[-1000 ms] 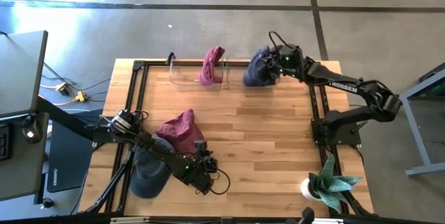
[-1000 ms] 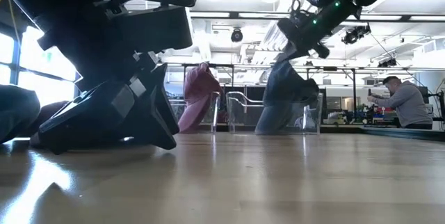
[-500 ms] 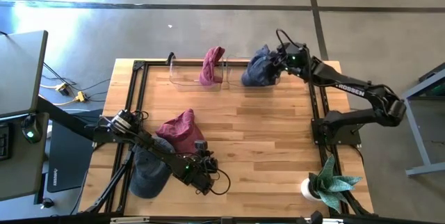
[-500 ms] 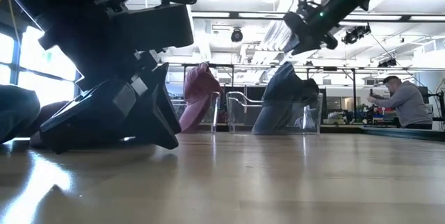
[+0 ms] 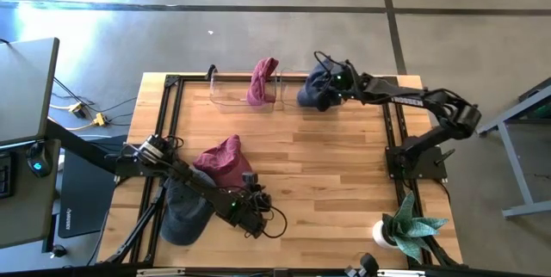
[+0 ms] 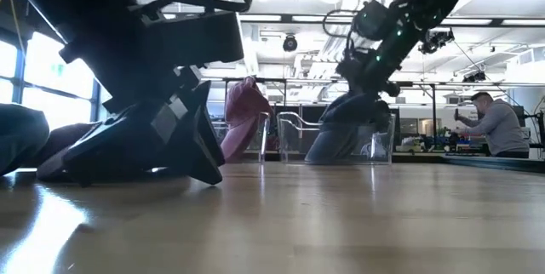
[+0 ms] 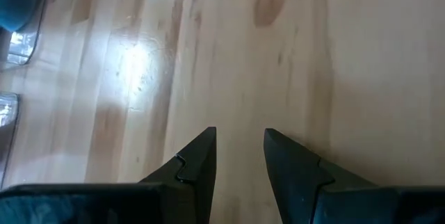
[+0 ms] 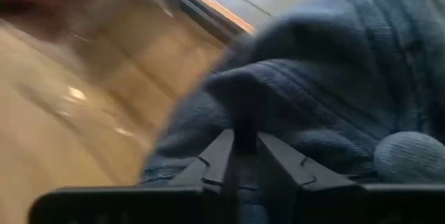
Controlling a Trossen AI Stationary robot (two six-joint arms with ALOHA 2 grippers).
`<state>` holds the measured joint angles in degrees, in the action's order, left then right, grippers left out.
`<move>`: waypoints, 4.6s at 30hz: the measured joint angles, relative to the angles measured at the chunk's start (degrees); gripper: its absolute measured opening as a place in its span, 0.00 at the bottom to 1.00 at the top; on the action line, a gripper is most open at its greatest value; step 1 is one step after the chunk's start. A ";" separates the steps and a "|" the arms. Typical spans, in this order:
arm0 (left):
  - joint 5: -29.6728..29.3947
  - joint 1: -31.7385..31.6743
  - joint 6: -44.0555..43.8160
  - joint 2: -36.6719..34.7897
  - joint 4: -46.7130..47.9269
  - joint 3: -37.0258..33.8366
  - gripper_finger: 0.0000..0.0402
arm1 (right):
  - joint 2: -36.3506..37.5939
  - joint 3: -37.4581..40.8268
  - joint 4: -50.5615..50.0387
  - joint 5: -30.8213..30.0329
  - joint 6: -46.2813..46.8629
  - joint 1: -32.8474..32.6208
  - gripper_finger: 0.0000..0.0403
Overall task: Pick & Place hat
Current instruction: Put the right blue cap into the right transparent bin, then put the red cap into the left transparent bin
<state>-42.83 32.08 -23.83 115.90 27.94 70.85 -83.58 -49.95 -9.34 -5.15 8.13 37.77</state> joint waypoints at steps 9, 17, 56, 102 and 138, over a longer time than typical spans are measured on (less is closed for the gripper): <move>-0.26 0.17 0.00 0.00 0.00 0.00 0.29 | 6.63 0.04 0.53 -9.40 -4.66 -2.33 0.01; -1.33 0.74 0.06 -0.44 3.18 1.14 0.29 | 17.30 0.13 -2.42 -8.14 -2.85 -12.53 0.08; 44.28 -26.08 -11.11 -40.79 -54.20 -44.21 0.39 | -6.79 0.26 -2.88 -23.73 15.88 -65.58 0.05; 16.06 -11.17 8.13 -28.74 -33.36 -26.19 0.38 | -23.76 0.24 19.67 20.11 11.55 -40.33 0.04; -8.28 6.30 18.04 -31.07 -18.95 -15.61 0.38 | -5.22 0.11 2.69 -3.48 -6.47 -55.95 0.02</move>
<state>-51.12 38.38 -5.79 84.82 8.99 55.24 -88.80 -49.85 -6.65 -8.63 1.66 -18.18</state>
